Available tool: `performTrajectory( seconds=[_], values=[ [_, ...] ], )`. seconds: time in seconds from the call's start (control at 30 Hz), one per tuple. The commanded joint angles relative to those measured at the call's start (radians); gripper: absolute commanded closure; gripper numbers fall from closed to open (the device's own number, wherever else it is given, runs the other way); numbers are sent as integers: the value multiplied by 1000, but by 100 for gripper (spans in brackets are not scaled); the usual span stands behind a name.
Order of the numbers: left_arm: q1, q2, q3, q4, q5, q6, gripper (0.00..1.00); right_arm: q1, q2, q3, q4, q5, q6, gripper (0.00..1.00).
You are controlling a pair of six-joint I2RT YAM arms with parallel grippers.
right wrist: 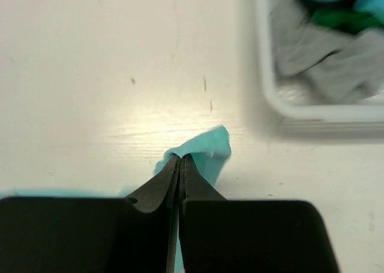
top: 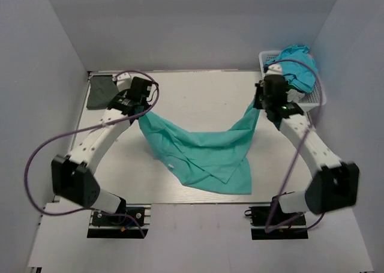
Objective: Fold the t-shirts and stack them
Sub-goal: Flatten out the tshirt
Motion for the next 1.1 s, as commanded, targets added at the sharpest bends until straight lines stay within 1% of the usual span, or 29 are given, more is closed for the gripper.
performTrajectory(
  seconds=[0.0, 0.03, 0.07, 0.1, 0.13, 0.17, 0.2, 0.23, 0.27, 0.3, 0.33, 0.37, 0.4, 0.43, 0.47, 0.5, 0.57, 0.6, 0.67, 0.7, 0.77, 0.8, 0.83, 0.87, 0.9, 0.93, 1.0, 1.03, 1.07],
  values=[
    [64, 90, -26, -15, 10, -36, 100, -6, 190, 31, 39, -57, 14, 100],
    [99, 168, -11, -4, 77, -23, 100, -5, 235, 111, 31, -52, 6, 100],
    [113, 211, 6, -4, 97, -23, 100, -3, 363, 145, 22, -54, -14, 100],
    [125, 253, 27, -18, 111, -10, 100, -5, 406, 180, -19, -46, -23, 100],
    [153, 296, 86, -39, 111, -9, 100, -3, 447, 305, -45, -16, -28, 100],
    [164, 375, 119, -58, 122, -9, 100, -3, 554, 346, -64, 12, -47, 100],
    [173, 412, 148, -75, 122, -9, 100, -6, 585, 376, -96, 22, -55, 100],
    [191, 443, 199, -105, 111, -9, 100, -5, 613, 444, -108, 23, -66, 92],
    [200, 472, 222, -124, 111, -9, 97, -3, 697, 511, -119, 46, -84, 75],
    [213, 529, 248, -148, 133, -9, 91, -3, 717, 583, -189, 49, -92, 54],
    [223, 551, 297, -191, 151, -9, 82, -3, 758, 613, -215, 55, -98, 49],
    [233, 566, 314, -191, 183, 10, 55, -2, 775, 655, -244, 99, -101, 46],
    [246, 575, 335, -205, 194, 11, 39, 1, 770, 656, -252, 104, -100, 34],
    [247, 575, 336, -214, 194, 11, 29, 1, 760, 650, -239, 103, -97, 25],
    [259, 575, 346, -223, 209, 20, 0, -2, 748, 609, -229, 100, -94, 17],
    [269, 575, 346, -224, 210, 20, 0, 0, 701, 593, -220, 89, -95, 10],
    [280, 516, 346, -236, 210, 20, 0, 3, 662, 549, -202, 74, -101, 10],
    [280, 491, 334, -236, 210, 20, 0, 6, 591, 514, -199, 19, -107, 10],
    [280, 434, 303, -247, 210, 20, 0, 12, 503, 448, -180, -21, -114, 10],
    [280, 366, 271, -247, 219, 20, 0, 18, 439, 396, -159, -76, -104, 10],
    [280, 290, 228, -247, 242, 20, 0, 24, 332, 297, -145, -144, -71, 10],
    [280, 210, 174, -233, 251, 20, 0, 32, 256, 185, -124, -199, -51, 10],
    [280, 127, 74, -196, 292, 11, 0, 41, 151, 103, -78, -269, -16, 10],
    [280, 126, 73, -196, 292, 11, 0, 41, 118, 40, -78, -323, -6, 10],
    [280, 47, 38, -182, 303, 11, 0, 55, 61, 13, -67, -348, 1, 10],
    [280, 8, -36, -149, 318, 11, 0, 60, 35, -13, -76, -383, 9, 10],
    [280, -50, -95, -138, 348, 11, 0, 76, -40, -85, -100, -437, 28, 10],
    [271, -99, -144, -138, 361, 11, 0, 95, -53, -99, -148, -454, 32, 10],
    [257, -121, -170, -138, 375, 11, 0, 101, -68, -160, -156, -492, 37, 10]
  ],
)
